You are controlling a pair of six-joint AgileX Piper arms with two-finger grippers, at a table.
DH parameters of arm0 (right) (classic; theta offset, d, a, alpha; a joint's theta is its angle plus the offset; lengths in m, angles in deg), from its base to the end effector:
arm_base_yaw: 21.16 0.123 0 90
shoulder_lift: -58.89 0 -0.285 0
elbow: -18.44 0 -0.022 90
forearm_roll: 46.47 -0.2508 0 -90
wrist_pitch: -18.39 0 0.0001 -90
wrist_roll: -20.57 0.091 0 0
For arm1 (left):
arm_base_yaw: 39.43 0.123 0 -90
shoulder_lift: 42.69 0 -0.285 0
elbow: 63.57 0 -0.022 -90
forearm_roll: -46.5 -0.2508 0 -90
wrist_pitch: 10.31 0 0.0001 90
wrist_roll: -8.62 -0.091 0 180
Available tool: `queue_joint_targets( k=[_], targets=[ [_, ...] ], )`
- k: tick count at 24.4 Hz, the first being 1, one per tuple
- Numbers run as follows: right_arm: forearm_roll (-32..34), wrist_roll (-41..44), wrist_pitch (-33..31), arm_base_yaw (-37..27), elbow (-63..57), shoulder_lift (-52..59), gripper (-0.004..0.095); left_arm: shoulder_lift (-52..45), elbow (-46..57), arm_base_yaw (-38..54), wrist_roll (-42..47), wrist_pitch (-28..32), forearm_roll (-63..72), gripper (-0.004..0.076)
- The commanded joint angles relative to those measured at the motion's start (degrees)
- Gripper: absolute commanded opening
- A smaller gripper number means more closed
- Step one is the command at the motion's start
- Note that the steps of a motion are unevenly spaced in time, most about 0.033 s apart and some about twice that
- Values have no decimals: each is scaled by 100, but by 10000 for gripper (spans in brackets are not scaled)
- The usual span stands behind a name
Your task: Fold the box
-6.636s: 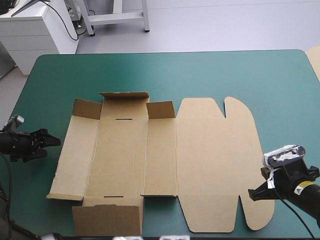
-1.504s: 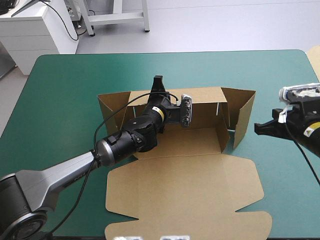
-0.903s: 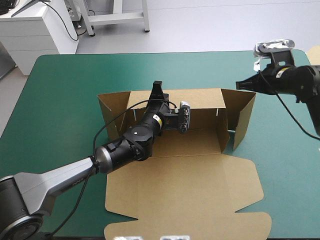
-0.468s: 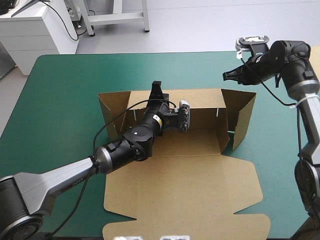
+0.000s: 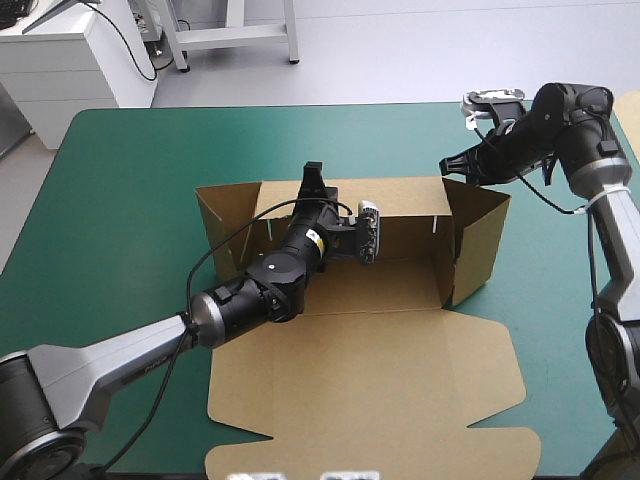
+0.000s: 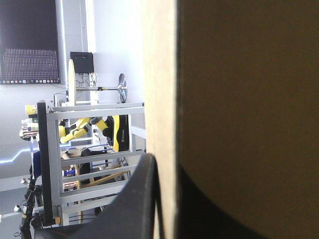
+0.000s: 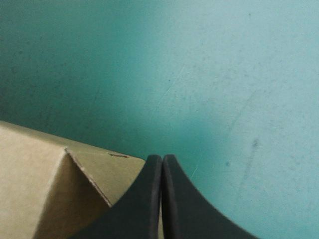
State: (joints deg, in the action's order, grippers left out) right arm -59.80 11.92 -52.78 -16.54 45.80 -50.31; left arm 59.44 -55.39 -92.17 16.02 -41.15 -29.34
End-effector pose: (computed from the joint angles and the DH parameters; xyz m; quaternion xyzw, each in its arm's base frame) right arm 0.3769 0.0504 0.3707 -0.1009 0.9606 0.1073 0.2357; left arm 0.2613 -0.2686 0.2974 0.6492 0.5351 0.2775 0.4638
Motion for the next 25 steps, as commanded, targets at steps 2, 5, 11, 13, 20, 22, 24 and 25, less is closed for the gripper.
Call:
queue_joint_targets(
  k=[2, 5, 11, 13, 20, 22, 24, 25],
  targets=[
    [-236, -148, -22, -44, -181, 549, -16, -109, 18, -43, 94, -337, 315, -8],
    [-267, -310, -22, -44, -558, 766, -16, -109, 18, -43, 94, -420, 232, -8],
    [-553, -994, 421, -44, -1587, 1383, -15, -109, 18, -43, 94, -442, 218, -8],
    [-760, -1340, 1162, -44, -2308, 1790, -15, -109, 18, -43, 94, -442, 229, -8],
    [-1907, -3071, 3513, -36, -4949, 3231, -15, -109, 18, -43, 94, -382, 276, -8],
    [-2220, -3522, 3700, -36, -5251, 3400, -15, -109, 18, -43, 94, -368, 276, -8],
    [-2423, -3897, 3739, -36, -5411, 3476, -7, -109, 18, -43, 83, -358, 276, -8],
    [-2437, -3969, 3667, -36, -5432, 3474, 12, -109, 18, -43, 75, -358, 276, -8]
  ],
)
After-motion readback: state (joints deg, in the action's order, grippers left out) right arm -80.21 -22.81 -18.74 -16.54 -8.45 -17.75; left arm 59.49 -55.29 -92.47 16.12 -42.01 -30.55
